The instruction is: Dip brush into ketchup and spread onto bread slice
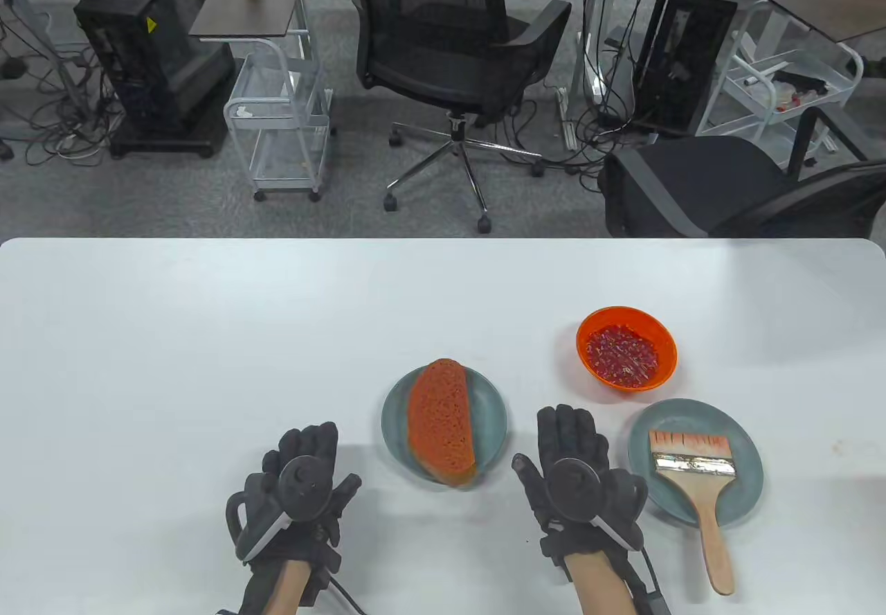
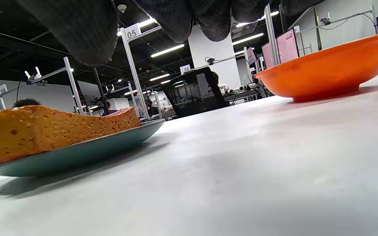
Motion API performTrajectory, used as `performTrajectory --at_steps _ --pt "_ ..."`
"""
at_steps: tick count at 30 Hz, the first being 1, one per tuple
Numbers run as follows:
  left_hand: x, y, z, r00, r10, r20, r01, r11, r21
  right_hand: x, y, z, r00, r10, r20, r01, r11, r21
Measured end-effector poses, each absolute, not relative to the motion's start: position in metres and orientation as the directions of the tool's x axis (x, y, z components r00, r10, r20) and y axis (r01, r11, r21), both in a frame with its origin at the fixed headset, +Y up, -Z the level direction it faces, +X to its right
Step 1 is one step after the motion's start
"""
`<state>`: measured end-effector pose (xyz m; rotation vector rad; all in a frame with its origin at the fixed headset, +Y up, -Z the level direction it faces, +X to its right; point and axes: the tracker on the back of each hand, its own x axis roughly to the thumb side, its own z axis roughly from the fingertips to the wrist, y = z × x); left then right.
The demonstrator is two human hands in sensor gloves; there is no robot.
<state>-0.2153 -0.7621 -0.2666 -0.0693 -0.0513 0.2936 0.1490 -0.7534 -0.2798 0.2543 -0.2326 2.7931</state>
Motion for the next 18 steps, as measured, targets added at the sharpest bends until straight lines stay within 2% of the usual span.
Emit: performTrajectory --at_steps 18 --pt "-0.2145 -0.7622 -0.2652 0.956 0.291 0.036 -0.287 0.954 -0.091 0.1451 -0.7508 -0.2766 -0.926 0.306 0.22 -0.341 -0.929 -0.144"
